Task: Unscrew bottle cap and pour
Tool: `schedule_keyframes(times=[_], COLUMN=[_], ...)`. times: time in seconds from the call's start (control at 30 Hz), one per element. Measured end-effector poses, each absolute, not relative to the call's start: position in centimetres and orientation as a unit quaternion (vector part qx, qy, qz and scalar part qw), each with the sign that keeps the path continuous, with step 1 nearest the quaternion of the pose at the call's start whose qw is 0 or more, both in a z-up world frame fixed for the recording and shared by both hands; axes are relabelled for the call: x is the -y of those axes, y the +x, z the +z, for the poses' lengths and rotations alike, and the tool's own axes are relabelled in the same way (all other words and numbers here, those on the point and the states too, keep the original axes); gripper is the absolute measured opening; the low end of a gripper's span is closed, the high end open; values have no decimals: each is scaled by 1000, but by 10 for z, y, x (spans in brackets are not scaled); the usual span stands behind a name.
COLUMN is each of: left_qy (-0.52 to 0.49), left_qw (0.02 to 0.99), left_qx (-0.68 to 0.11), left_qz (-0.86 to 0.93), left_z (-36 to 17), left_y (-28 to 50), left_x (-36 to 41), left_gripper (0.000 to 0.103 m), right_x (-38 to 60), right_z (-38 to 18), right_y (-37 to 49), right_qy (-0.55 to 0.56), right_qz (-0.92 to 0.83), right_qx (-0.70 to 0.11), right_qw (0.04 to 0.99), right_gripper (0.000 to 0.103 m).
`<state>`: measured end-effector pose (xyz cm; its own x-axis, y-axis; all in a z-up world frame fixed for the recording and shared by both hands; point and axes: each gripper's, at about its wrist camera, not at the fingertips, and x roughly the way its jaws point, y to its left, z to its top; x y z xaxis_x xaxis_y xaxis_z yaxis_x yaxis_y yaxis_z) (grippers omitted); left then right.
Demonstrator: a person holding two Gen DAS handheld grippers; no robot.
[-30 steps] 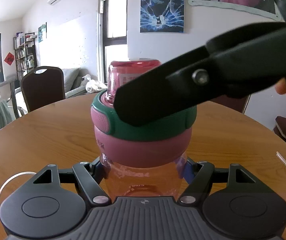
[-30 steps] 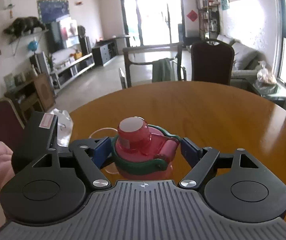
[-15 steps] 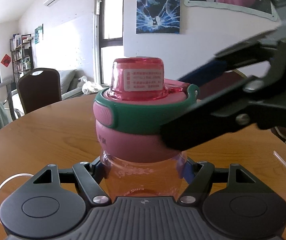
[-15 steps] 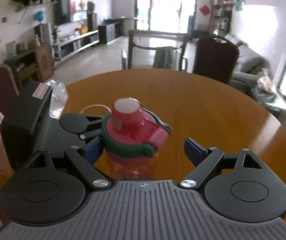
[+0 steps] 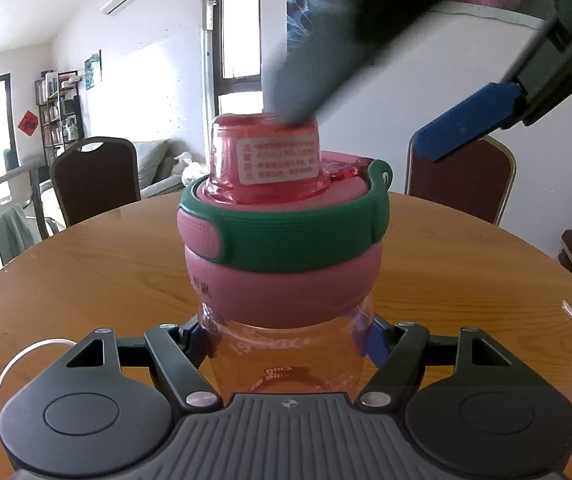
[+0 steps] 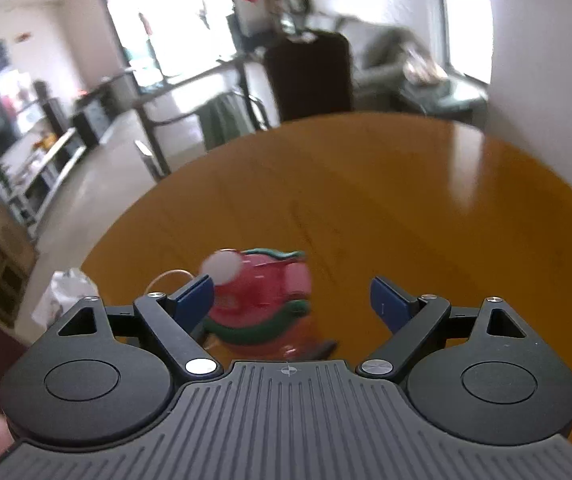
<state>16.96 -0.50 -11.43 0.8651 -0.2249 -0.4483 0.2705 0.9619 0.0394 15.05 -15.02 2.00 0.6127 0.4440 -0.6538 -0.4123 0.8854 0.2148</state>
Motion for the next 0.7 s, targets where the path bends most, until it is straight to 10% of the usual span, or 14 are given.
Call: schedule_keyframes(times=[0.7], left_qy=[39], left_qw=[957], left_qx=[-228], left_qz=[-173], left_z=[-133], left_y=[160], left_x=[-4], left_gripper=[71], right_x=[136], right_z=[23], right_y=[202], right_qy=[-215], right_qz=[482], right_qx=[-378], right_qw=[761], right_gripper=[76])
